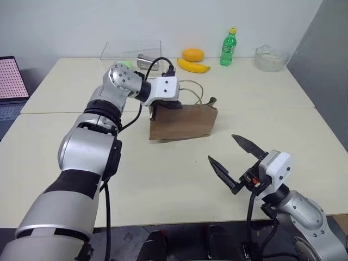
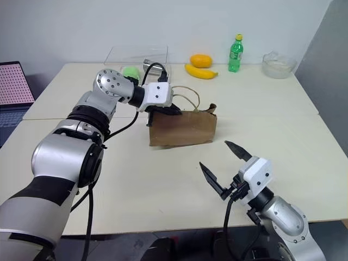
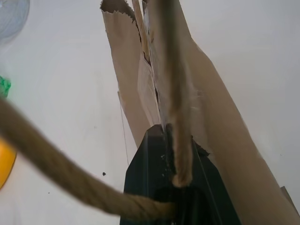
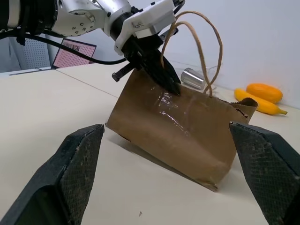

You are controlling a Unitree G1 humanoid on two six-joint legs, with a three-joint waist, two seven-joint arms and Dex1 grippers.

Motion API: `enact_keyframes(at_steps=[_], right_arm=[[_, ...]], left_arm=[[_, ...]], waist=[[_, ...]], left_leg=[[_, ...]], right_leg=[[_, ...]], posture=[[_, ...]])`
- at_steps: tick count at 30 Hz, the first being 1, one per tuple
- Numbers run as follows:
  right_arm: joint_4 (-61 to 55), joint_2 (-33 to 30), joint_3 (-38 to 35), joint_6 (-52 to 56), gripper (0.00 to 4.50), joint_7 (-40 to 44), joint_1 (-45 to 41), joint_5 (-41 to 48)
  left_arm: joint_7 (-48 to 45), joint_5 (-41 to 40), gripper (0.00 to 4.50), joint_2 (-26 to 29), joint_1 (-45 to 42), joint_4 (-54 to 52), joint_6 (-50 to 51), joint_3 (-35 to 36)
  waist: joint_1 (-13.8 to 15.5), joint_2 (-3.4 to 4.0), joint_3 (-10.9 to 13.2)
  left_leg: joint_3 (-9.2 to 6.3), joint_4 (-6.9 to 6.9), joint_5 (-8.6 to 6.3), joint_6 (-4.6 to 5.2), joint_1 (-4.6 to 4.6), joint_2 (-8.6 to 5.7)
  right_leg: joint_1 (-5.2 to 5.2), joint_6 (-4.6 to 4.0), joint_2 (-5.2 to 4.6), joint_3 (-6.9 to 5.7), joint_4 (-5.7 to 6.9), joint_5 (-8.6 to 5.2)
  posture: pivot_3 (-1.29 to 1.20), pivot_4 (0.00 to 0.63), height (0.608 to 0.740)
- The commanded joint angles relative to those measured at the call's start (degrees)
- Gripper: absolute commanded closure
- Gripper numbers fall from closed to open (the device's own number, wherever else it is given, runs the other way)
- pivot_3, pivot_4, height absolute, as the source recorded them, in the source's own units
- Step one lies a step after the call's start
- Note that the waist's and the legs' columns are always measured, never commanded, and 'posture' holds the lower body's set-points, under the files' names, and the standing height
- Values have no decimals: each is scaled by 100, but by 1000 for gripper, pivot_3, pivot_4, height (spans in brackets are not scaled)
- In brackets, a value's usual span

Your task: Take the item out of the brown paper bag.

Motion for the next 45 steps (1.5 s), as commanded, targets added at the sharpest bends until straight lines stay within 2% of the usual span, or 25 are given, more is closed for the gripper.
enact_keyframes(at_steps=[1, 3, 6, 15, 18, 22, 26, 31, 34, 36, 40, 43, 45], right_arm=[[-183, 41, 44, -24, 0, 3, -103, 104], [-173, 59, 58, 19, 0, -10, -151, 129], [-157, 65, 73, 40, 0, -20, -185, 101], [-109, -4, 141, 97, 0, 13, -229, -7], [-73, -76, 170, 124, 0, 58, -254, -61], [7, -115, 177, 125, 0, 109, -289, 0], [154, -126, 214, 94, 0, 219, -386, -8], [388, -144, 227, 23, 0, 387, -579, 1], [519, -168, 202, -14, 0, 512, -690, 38], [581, -172, 195, -26, 0, 573, -742, 64], [667, -162, 175, -41, 0, 710, -812, 157], [693, -176, 120, -17, 0, 797, -872, 268], [707, -188, 71, 0, 0, 833, -899, 331]], left_arm=[[501, 108, 4480, -40, -88, -42, -100, -65], [830, 294, 4480, -22, -92, -29, -132, -203], [1009, 346, 3805, -1, -107, -10, -174, -234], [1406, 422, 1078, 139, -185, -6, -483, -214], [869, -16, 1078, 189, -215, -24, -247, 155], [-340, -791, 1078, 370, -116, -151, 254, 747], [-1188, -1183, 1078, 621, 108, -347, 800, 981], [-1365, -1650, 1078, 922, 575, -837, 1386, 1264], [-1270, -1981, 1078, 1084, 1068, -1481, 1820, 1471], [-1248, -2311, 1078, 1176, 1444, -2199, 2489, 1645], [-1261, -3162, 1078, 1478, 2946, -4817, 4548, 1839], [-1164, -3973, 1675, 1799, 4484, -7140, 6114, 1873], [-1044, -4345, 2284, 1966, 5149, -8095, 6681, 1897]], waist=[[-1, 0, 0], [-1, 0, 0], [-2, 0, 0], [-3, 0, 0], [-6, 0, -1], [-17, 0, -1], [-34, 0, -1], [-59, 1, -1], [-83, 1, -1], [-98, 2, -2], [-138, 4, -4], [-173, 10, -7], [-159, 10, -7]], left_leg=[[0, 0, 0, 0, 0, 0], [1, 0, 0, 0, 0, 0], [0, 0, 0, 0, 1, 0], [1, 0, 0, 0, 2, 0], [2, 0, 0, 0, 2, 0], [2, 0, 0, 0, 3, 1], [3, 0, 0, 0, 4, 1], [1, 2, 0, 0, 7, 3], [0, 3, 0, 0, 7, 5], [-2, 4, 1, 0, 7, 6], [-3, 3, 1, -1, 9, 10], [3, 0, 1, -1, 15, 18], [5, -1, 0, -1, 16, 21]], right_leg=[[0, 0, 0, 0, 0, 0], [0, 0, 0, 1, 0, 0], [0, 0, 0, 1, 0, 0], [0, -2, 0, 1, 1, 1], [0, -2, 0, 1, 1, 2], [0, -20, 1, 0, 2, 12], [1, -20, 1, 1, 3, 12], [2, -21, 2, 0, 6, 12], [2, -21, 2, 0, 7, 13], [2, -21, 2, -1, 8, 13], [2, -22, 1, 4, 13, 13], [1, -23, 0, 16, 13, 14], [1, -24, 1, 18, 15, 14]], posture=[[0, 150, 740], [0, 150, 740], [0, 150, 740], [0, 150, 740], [0, 150, 740], [0, 150, 740], [0, 150, 740], [0, 150, 740], [0, 150, 740], [0, 150, 740], [0, 150, 740], [0, 150, 740], [0, 150, 740]])
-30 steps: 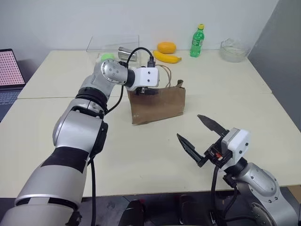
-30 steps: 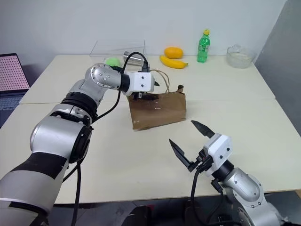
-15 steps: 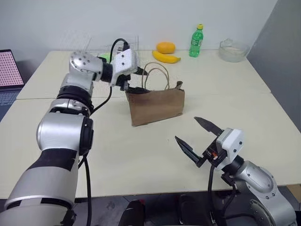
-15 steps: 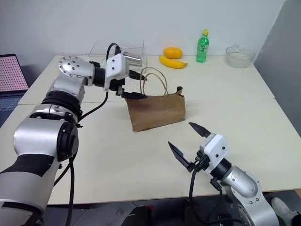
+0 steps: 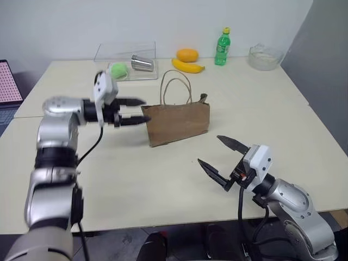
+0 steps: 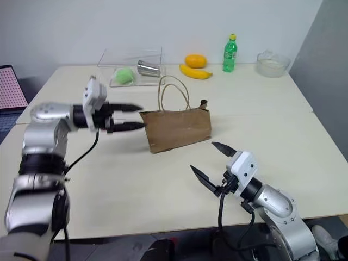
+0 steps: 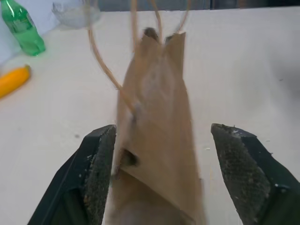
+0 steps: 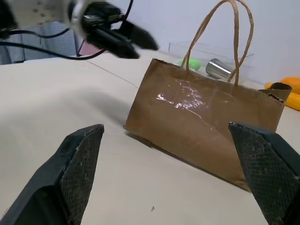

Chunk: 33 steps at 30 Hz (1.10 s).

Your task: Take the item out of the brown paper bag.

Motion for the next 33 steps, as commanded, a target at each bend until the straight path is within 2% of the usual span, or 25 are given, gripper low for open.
enact_keyframes(at_steps=[1, 4, 7, 14, 18, 33], right_arm=[[-137, -30, -148, -98, 0, 90, -71, 178], [-105, -31, -175, -100, 0, 114, -102, 197], [-80, -32, -140, -67, 0, 155, -184, 203], [-267, -195, -153, 292, 0, 193, -359, 429], [-366, -274, -186, 387, 0, 160, -327, 491], [-506, -391, -231, 512, 0, 81, -259, 603]], left_arm=[[230, -764, 2593, 281, 679, -1681, 1052, 137], [491, -1046, 3509, 349, 1376, -2407, 1399, 122], [911, -720, 4454, 98, 2005, -2532, 887, -276], [2066, 94, 4483, -780, 1763, -1198, -633, -662], [2305, 185, 4483, -1090, 1406, -503, -1003, -686], [2525, 750, 4483, -1175, 371, 1898, -2642, -767]], waist=[[36, 0, 0], [157, 1, -3], [184, 24, -17], [285, 18, -18], [292, 18, -18], [293, 18, -18]], left_leg=[[-2, 1, 0, 0, 0, 1], [-8, 6, 0, 0, 4, 1], [13, 3, 0, 0, 26, -1], [23, -2, 0, 1, 54, 1], [24, -3, 0, 1, 52, -1], [23, -4, -1, 1, 51, -2]], right_leg=[[1, -2, 0, -2, 2, 1], [8, -8, 5, -14, 4, 4], [26, -8, 4, 5, -9, 4], [51, -8, 7, 9, -17, 4], [50, -8, 6, 9, -20, 5], [49, -7, 6, 7, -22, 4]], posture=[[0, 150, 740], [0, 150, 740], [0, 150, 740], [0, 150, 740], [0, 150, 740], [0, 150, 740]])
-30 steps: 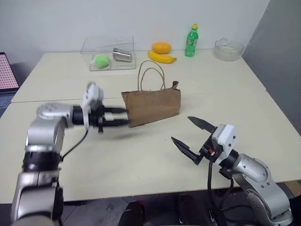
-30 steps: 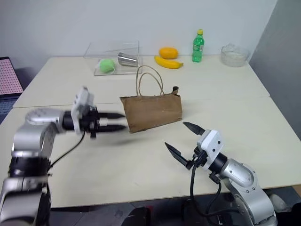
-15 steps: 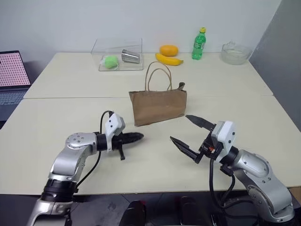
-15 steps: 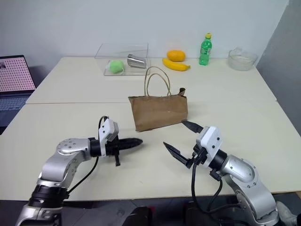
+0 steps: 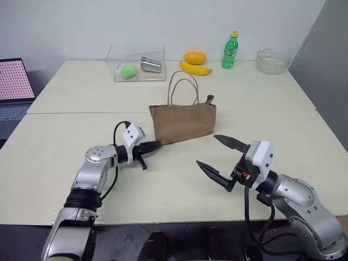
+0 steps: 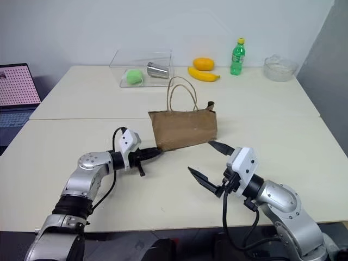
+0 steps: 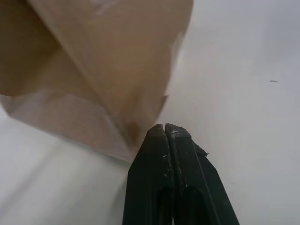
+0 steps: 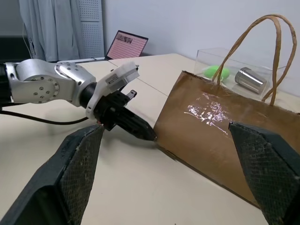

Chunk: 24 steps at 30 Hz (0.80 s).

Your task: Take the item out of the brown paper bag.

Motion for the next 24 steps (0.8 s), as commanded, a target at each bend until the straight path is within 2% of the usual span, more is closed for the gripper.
enact_keyframes(at_steps=[1, 10, 14, 18, 22, 24], right_arm=[[-236, -22, -127, 2, 0, -14, -20, 122], [-264, -37, -110, 51, 0, -9, -40, 165], [-297, -48, -82, 51, 0, -24, 0, 152], [-321, -40, -116, 91, 0, -103, 38, 144], [-276, -34, -251, 358, 0, -309, -58, 180], [-223, -26, -317, 439, 0, -346, -174, 218]], left_arm=[[83, 84, 4483, -42, -265, 369, -441, 92], [613, 381, 4483, -216, -839, 1589, -1476, 160], [220, 159, 4483, -206, -745, 1422, -1403, 141], [-139, -424, 4483, -56, 111, -124, -598, 243], [115, -1246, 4483, 287, 1519, -2889, 862, 476], [371, -1491, 4087, 364, 1828, -3673, 1378, 571]], waist=[[-1, 0, 0], [0, -1, 0], [-3, -1, 0], [-52, 0, 0], [-131, 0, 0], [-89, 0, 0]], left_leg=[[0, 0, 0, 0, 0, 0], [-1, 0, 0, 0, -1, -1], [-1, 0, 0, 0, -1, -1], [-1, -2, 0, 0, -6, 1], [-2, -9, -1, 0, -26, 9], [-17, -6, -1, -1, -40, 9]], right_leg=[[0, 0, 0, 0, 0, 0], [0, 1, 0, -1, 0, 0], [0, 1, 0, -1, 0, 0], [-5, 1, 0, 0, -2, 0], [-32, -1, 1, 6, 2, 1], [-41, -1, -1, -5, 4, 1]], posture=[[0, 150, 740], [0, 150, 740], [0, 150, 740], [0, 150, 740], [0, 150, 740], [0, 150, 740]])
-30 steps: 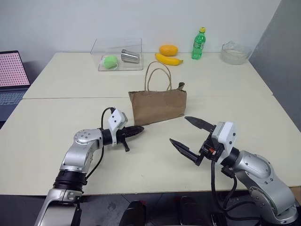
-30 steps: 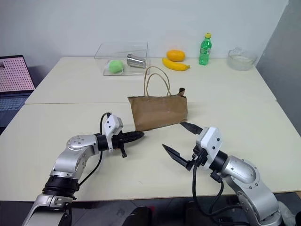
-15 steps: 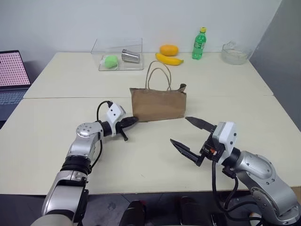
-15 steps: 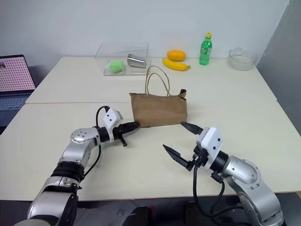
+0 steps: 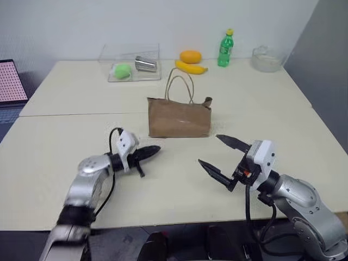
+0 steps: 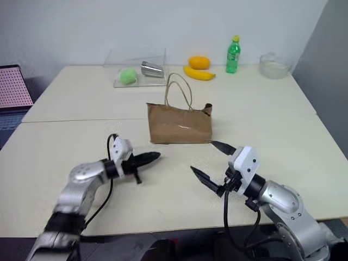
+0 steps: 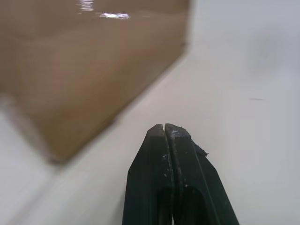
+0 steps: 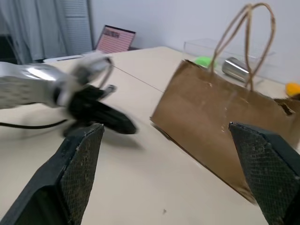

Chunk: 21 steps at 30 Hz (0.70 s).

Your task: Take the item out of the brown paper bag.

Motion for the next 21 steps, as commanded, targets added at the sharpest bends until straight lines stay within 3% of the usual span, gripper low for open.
enact_keyframes(at_steps=[1, 7, 12, 14, 17, 21], right_arm=[[-78, 18, -185, 166, 0, -117, -303, 164], [407, 108, -399, 553, 0, -313, -1162, 364], [1629, 8, -336, 725, 0, -340, -2603, 53], [2446, -148, -199, 667, 0, -97, -3416, -174], [3804, -312, 40, 376, 602, 364, -4595, -558], [5625, -322, 611, -557, 2024, 1101, -5651, -1323]], left_arm=[[429, -620, 3843, 160, 226, -1523, 869, 354], [1305, -1214, 1984, 93, 489, -2729, 1708, 872], [1590, -1341, 445, 154, 895, -3483, 1754, 1052], [1552, -1314, 445, 188, 1008, -3568, 1710, 1000], [1445, -1210, 415, 275, 1038, -3591, 1569, 934], [1373, -1171, 415, 338, 1031, -3559, 1459, 869]], waist=[[52, 0, 0], [117, 0, 0], [81, 2, 1], [51, 12, 7], [40, 14, 9], [32, 14, 8]], left_leg=[[-5, 2, 0, 0, -1, 0], [8, 6, 1, 0, 5, -8], [23, 3, 1, 0, 4, -4], [26, 2, 1, 0, 5, -4], [35, 4, 1, 1, 7, -5], [33, -2, 0, 2, 5, -4]], right_leg=[[0, 0, 0, -4, 0, 0], [11, 8, -1, 2, -7, 2], [1, 4, 2, 13, -6, 3], [0, 4, 2, 13, -7, 3], [1, -2, 1, 18, -7, 8], [-3, -4, 2, 13, -9, 8]], posture=[[0, 150, 740], [0, 150, 740], [0, 150, 740], [0, 150, 740], [0, 150, 740], [0, 150, 740]])
